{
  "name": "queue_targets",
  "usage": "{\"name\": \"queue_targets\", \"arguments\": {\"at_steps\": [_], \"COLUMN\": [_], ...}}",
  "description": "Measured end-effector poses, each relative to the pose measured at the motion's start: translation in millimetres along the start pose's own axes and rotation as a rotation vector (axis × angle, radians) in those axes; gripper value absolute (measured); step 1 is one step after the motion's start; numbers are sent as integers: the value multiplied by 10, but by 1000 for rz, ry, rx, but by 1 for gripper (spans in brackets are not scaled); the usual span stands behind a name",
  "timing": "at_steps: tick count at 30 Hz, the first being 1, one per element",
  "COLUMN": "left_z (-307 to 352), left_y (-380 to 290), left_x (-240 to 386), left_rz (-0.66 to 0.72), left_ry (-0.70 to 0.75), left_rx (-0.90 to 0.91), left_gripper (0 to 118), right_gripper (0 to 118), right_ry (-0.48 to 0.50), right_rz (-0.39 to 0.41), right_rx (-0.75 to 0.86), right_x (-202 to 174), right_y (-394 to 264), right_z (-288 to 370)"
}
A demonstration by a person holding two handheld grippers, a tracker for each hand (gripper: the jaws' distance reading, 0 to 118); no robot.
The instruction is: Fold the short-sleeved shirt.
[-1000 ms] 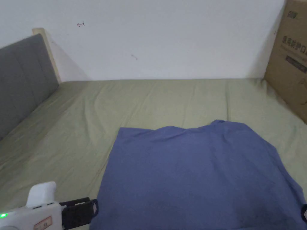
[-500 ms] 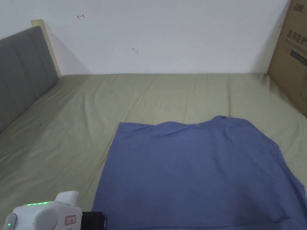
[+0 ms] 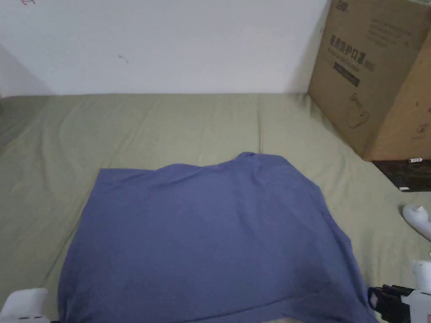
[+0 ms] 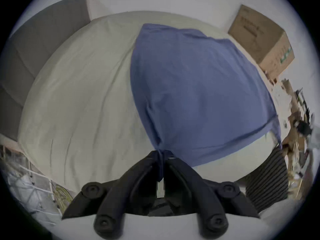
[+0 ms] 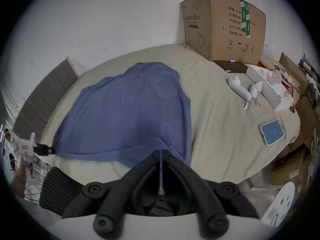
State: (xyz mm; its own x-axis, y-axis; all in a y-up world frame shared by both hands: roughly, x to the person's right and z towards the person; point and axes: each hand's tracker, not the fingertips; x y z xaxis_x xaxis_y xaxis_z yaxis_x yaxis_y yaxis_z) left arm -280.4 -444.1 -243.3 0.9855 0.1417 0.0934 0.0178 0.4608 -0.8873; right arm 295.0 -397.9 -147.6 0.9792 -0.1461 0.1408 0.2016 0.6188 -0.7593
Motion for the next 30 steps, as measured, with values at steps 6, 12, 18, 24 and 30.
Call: {"name": "queue_targets", "arguments": {"at_steps": [6, 12, 18, 24, 30], "left_z": [310, 396, 321, 320, 459], "left_y": [45, 75, 43, 66, 122], "left_x": [88, 136, 122, 147, 73], "left_rz": [-46, -32, 13, -17, 28], "left_ry": [-21, -8, -32, -13, -32], "left_rx": [65, 54, 23, 6, 22], "left_gripper": [5, 5, 5, 5, 5], "right_gripper": [117, 89, 10, 4, 1], "right_ry": [-66, -109, -88, -10, -73], "right_rz": [-20, 65, 73, 63, 137], "right_rx": [-206, -392, -317, -353, -404], "right_x": [350, 464, 360, 403, 284], "right_y": [-121, -260, -190, -225, -318], "right_z": [-489, -833, -594, -311, 79]}}
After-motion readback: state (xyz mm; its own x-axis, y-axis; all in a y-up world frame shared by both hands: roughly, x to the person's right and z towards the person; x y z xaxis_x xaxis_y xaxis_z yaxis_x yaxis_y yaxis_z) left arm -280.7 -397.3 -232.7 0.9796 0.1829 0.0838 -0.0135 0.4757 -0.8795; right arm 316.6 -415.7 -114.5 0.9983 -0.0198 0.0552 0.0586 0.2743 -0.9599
